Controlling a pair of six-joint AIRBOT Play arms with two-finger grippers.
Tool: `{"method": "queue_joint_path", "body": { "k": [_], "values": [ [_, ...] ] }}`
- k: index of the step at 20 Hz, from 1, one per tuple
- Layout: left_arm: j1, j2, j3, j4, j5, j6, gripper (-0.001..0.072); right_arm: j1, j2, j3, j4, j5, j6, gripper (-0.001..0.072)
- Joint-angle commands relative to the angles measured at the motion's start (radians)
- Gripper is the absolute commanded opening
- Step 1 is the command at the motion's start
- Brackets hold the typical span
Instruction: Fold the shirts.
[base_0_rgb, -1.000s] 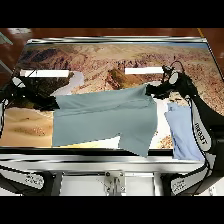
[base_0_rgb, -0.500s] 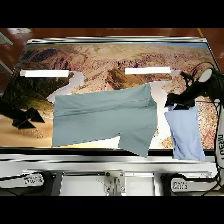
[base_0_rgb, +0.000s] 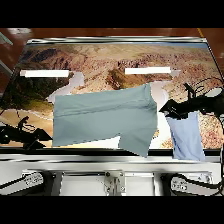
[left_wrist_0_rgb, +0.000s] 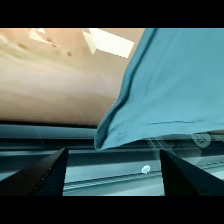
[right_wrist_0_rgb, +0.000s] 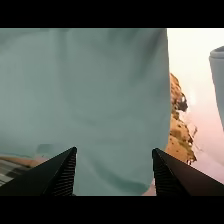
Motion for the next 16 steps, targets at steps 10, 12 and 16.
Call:
{"method": "queue_joint_path", "body": {
  "k": [10, 12, 16],
  "values": [
    [-0.091, -0.045, -0.085, -0.140, 0.201, 0.011, 0.0159, -0.005, 0.005, -0.012, 0.008, -0.004, 0.005, 0.0590],
    [-0.091, -0.044, -0.085, -0.144, 0.196, 0.011, 0.0090, -0.005, 0.005, -0.031, -0.060, 0.026, 0.021, 0.0590],
    [-0.091, -0.043, -0.083, -0.145, 0.154, 0.046, 0.0039, -0.006, 0.008, -0.159, -0.069, 0.091, 0.000, 0.0590]
  ]
}}
